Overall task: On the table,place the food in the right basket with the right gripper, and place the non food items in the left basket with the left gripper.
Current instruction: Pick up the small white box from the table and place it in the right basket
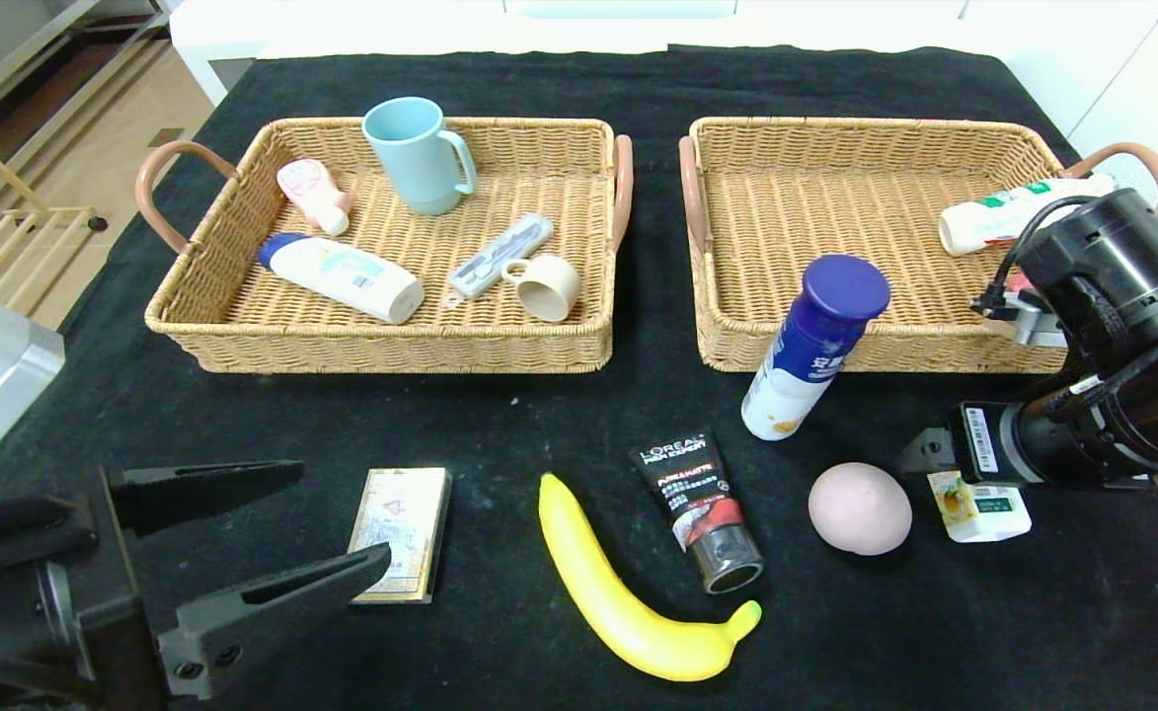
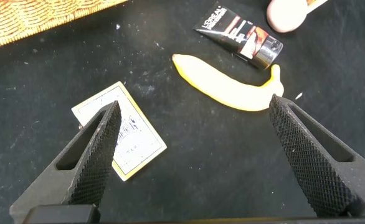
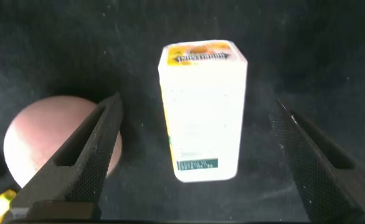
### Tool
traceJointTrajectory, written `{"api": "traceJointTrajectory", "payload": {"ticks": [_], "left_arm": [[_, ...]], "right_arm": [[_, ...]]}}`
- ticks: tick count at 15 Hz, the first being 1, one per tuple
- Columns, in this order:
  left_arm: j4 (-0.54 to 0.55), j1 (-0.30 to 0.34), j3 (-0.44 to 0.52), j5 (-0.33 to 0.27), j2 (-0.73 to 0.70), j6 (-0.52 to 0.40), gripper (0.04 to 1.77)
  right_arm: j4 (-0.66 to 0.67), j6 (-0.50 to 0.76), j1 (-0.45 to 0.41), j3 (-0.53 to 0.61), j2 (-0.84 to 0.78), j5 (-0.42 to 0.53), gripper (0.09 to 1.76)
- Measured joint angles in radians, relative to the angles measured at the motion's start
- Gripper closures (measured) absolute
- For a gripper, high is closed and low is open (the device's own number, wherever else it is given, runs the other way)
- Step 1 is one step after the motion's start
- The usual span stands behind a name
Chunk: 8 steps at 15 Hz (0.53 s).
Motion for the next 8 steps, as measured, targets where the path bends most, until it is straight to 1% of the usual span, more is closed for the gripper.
{"api": "traceJointTrajectory", "payload": {"ticks": [2, 5, 6, 7, 8], "left_arm": [[-0.005, 0.0, -0.001, 0.0, -0.002, 0.0, 0.09], [-0.004, 0.0, -0.001, 0.0, -0.004, 0.0, 0.09], [-0.005, 0.0, -0.001, 0.0, -0.004, 0.0, 0.09], [-0.006, 0.0, -0.001, 0.0, -0.004, 0.0, 0.09], [-0.007, 0.0, -0.001, 0.001, -0.004, 0.0, 0.09]], "right_arm": [[-0.036, 0.0, -0.003, 0.017, 0.003, 0.005, 0.14], [-0.04, 0.0, -0.005, 0.026, 0.006, 0.005, 0.14], [-0.04, 0.0, -0.006, 0.028, 0.007, 0.005, 0.22], [-0.04, 0.0, -0.006, 0.028, 0.007, 0.005, 0.41], [-0.041, 0.001, -0.007, 0.029, 0.009, 0.007, 0.57]]}}
